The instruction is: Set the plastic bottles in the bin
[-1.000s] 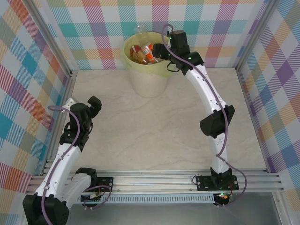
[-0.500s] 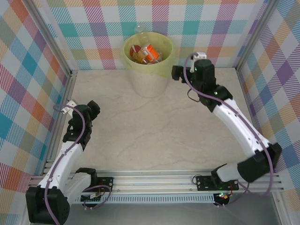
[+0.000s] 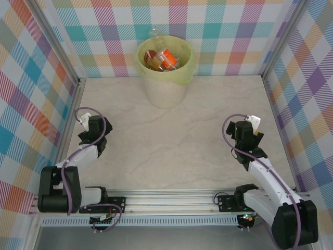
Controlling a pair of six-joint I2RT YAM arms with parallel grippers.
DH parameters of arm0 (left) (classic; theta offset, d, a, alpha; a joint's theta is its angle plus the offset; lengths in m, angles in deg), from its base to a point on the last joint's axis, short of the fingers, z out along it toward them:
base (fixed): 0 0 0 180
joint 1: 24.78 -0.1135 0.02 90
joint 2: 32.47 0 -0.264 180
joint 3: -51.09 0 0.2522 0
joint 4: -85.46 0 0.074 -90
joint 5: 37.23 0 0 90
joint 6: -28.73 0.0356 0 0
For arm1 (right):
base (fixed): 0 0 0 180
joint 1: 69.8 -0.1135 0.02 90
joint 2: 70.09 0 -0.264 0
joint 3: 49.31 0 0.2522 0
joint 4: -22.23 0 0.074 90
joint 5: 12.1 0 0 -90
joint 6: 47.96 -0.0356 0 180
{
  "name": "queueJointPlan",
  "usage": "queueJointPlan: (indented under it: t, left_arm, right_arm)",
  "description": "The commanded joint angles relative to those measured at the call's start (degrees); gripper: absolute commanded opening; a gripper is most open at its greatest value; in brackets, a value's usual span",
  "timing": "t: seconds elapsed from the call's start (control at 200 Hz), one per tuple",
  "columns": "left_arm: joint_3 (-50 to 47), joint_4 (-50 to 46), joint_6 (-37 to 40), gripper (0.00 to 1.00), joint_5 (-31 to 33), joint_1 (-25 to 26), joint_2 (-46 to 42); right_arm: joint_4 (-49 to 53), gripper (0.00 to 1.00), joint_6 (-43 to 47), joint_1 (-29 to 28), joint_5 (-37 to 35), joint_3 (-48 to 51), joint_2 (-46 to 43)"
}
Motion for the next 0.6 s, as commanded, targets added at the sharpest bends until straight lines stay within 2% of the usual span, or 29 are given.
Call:
queueJointPlan:
  t: [0.0,0.13,0.31,0.37,0.47,0.51,0.555,0.595]
  left_arm:
    - [0.92,8.49,4.75,1.0,-4.28,-0.8,4.31]
    - [0.52,16.11,10.83,1.0,-9.48,-0.8,9.38]
    - [0.31,22.15,18.42,1.0,-25.64,-0.29,13.91]
    - [-2.07,27.53,20.81,1.0,-29.63,0.2,14.46]
    - [-6.5,34.42,21.24,1.0,-26.05,1.53,14.68]
    - [-9.25,42.83,20.84,1.0,-24.18,1.75,16.42]
    - [-9.25,39.17,19.63,1.0,-21.81,1.75,14.76]
    - [-9.31,40.95,19.64,1.0,-20.62,1.96,15.56]
  right_arm:
    - [-9.02,1.0,-0.08,4.58,4.25,2.49,2.19]
    - [-13.67,1.0,2.94,8.85,13.99,3.93,8.11]
    - [-20.13,1.0,7.64,11.14,26.09,3.59,15.36]
    - [-23.16,1.0,8.97,11.13,28.35,3.66,16.72]
    - [-28.8,1.0,10.62,11.38,29.67,4.18,18.47]
    - [-31.38,1.0,11.58,11.56,30.57,4.28,19.48]
    - [-33.52,1.0,12.61,11.73,31.67,4.08,20.81]
    - [-34.9,1.0,13.44,11.83,32.42,3.69,22.01]
